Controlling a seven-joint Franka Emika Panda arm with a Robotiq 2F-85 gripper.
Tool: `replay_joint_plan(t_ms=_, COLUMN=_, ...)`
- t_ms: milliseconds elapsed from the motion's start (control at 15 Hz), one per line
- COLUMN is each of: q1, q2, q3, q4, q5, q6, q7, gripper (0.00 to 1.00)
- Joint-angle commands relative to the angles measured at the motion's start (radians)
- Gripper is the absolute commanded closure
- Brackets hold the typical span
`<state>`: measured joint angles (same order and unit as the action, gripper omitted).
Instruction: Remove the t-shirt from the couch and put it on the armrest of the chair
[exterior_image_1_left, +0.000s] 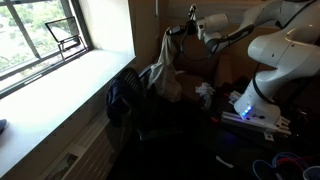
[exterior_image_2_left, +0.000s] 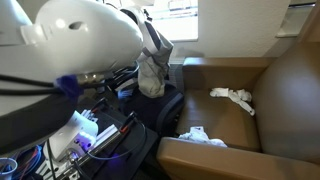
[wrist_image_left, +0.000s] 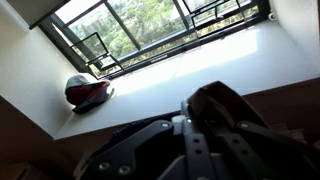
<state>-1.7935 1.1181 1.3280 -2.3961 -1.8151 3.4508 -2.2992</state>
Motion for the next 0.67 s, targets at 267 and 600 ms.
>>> replay_joint_plan(t_ms=267, q1=0.123, q2=-0.182, q3=0.156, q4=-0.091, q5=-0.013, q6=-0.206, q7=0.01, gripper=0.99)
replay_joint_plan(t_ms=600, q1=0.162, q2=-0.304, q3=0.295, q4=-0.151, q5=-0.009, q6=-0.344, q7=0.106, gripper=0.99)
